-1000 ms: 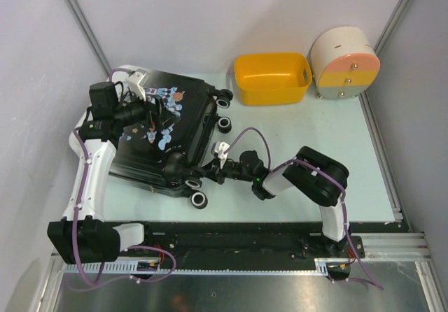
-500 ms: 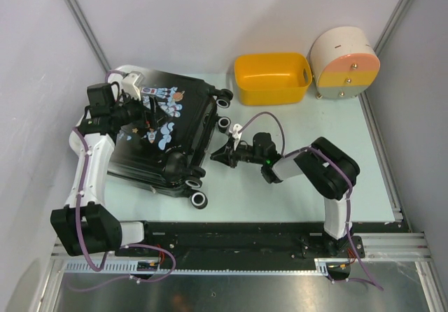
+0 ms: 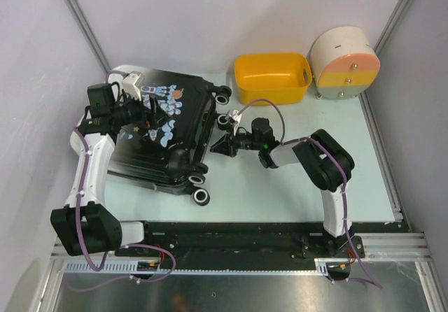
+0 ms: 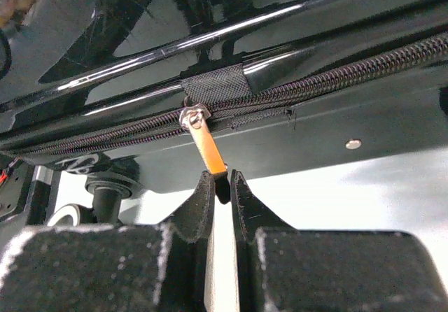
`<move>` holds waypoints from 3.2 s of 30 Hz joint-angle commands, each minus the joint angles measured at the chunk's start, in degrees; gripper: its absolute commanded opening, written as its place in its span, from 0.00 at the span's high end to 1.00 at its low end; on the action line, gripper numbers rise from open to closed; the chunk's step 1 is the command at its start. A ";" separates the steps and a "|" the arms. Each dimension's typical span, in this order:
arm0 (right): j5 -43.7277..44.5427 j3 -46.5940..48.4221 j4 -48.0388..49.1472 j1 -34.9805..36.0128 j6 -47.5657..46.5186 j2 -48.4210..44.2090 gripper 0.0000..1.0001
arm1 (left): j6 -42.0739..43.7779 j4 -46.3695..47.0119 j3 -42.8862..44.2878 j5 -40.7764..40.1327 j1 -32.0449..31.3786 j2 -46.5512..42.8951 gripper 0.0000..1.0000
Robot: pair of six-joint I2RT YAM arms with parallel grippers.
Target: Open, take out, and arrange the luggage
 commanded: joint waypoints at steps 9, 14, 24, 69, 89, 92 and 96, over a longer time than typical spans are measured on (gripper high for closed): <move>12.16 4.95 2.93 -7.95 2.51 -1.28 1.00 | 5.88 0.62 -0.45 3.36 0.40 -0.72 0.05; 8.38 4.86 1.61 -6.11 1.46 -1.90 1.00 | 8.96 0.53 -0.37 4.96 -1.52 -3.87 0.02; 7.32 4.78 3.36 2.24 1.72 -0.84 1.00 | 17.55 -5.70 -1.69 4.07 -16.72 -9.16 0.02; 5.72 -3.40 2.13 2.50 -5.04 -6.21 0.84 | 41.05 -31.46 -21.37 -16.15 -43.45 -21.73 0.55; 24.63 -4.18 4.42 11.38 -21.83 -3.92 0.40 | 39.73 -31.46 -22.78 -15.88 -43.10 -23.92 0.55; 24.55 -6.46 4.77 12.17 -24.03 -4.88 0.38 | 39.82 -31.38 -23.39 -15.79 -43.10 -24.27 0.55; 24.54 -9.90 7.14 13.32 -26.75 -7.07 0.33 | 39.90 -31.46 -23.48 -15.53 -42.93 -24.36 0.55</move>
